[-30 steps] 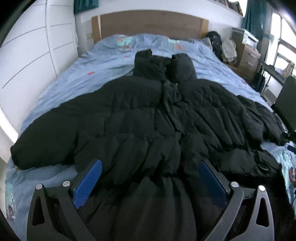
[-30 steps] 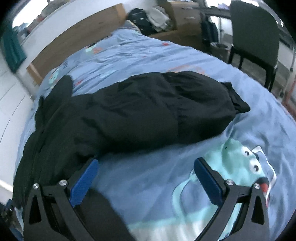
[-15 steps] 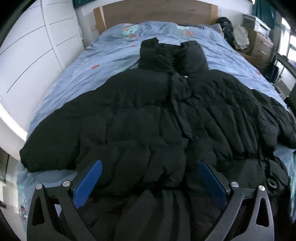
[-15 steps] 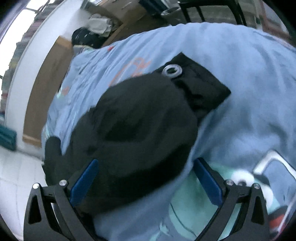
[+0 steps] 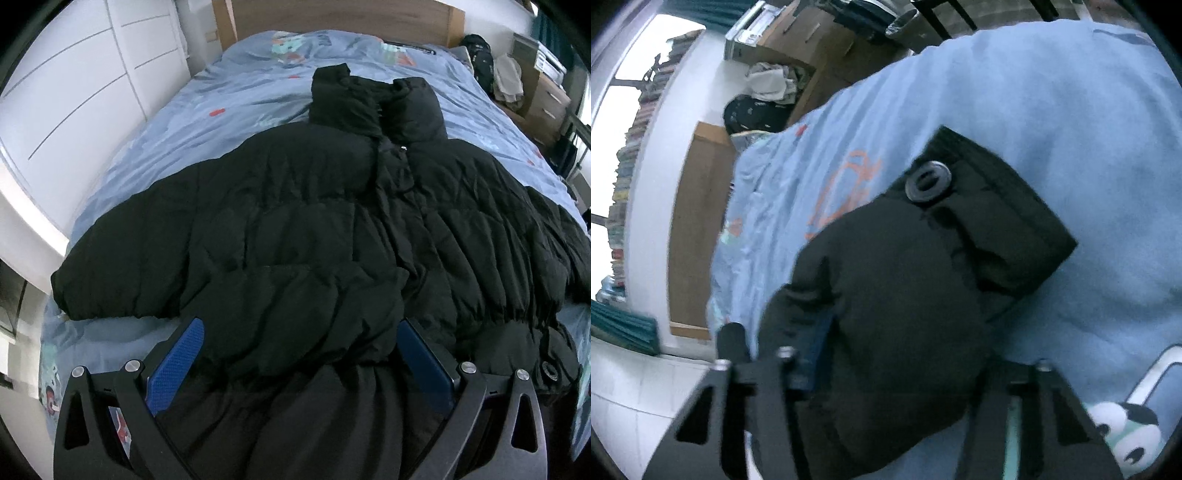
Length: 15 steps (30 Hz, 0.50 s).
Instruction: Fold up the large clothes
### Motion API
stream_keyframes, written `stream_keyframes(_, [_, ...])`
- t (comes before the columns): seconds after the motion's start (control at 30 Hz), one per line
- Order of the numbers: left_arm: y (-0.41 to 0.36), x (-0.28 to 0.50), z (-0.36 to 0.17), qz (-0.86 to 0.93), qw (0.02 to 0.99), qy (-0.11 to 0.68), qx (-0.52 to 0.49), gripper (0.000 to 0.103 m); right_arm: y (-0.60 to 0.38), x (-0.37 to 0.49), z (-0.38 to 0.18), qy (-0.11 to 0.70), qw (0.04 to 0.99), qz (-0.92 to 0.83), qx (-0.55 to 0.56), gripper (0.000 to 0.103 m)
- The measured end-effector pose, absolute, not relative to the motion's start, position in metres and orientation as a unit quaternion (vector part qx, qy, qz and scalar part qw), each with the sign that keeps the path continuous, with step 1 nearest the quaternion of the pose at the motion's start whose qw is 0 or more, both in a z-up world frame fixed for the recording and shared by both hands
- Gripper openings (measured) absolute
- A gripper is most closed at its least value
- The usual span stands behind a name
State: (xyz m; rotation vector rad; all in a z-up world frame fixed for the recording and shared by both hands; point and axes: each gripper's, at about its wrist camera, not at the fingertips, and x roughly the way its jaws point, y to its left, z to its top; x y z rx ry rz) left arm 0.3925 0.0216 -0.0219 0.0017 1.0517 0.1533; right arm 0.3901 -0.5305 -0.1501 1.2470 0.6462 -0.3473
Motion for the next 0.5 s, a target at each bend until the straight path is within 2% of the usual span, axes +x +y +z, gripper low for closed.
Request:
stream_keyframes(0.23, [0.03, 0.396, -0.013, 0.071, 0.861, 0.504, -0.004, 0.102, -0.523, 0.395, -0.118, 0.297, 0.769, -0.153, 0.545, 0.024])
stream_keyframes(0.5, [0.063, 0.395, 0.007, 0.073, 0.865, 0.496, -0.029, 0.102, -0.474, 0.426, -0.034, 0.296, 0.827, -0.095, 0.469, 0.021])
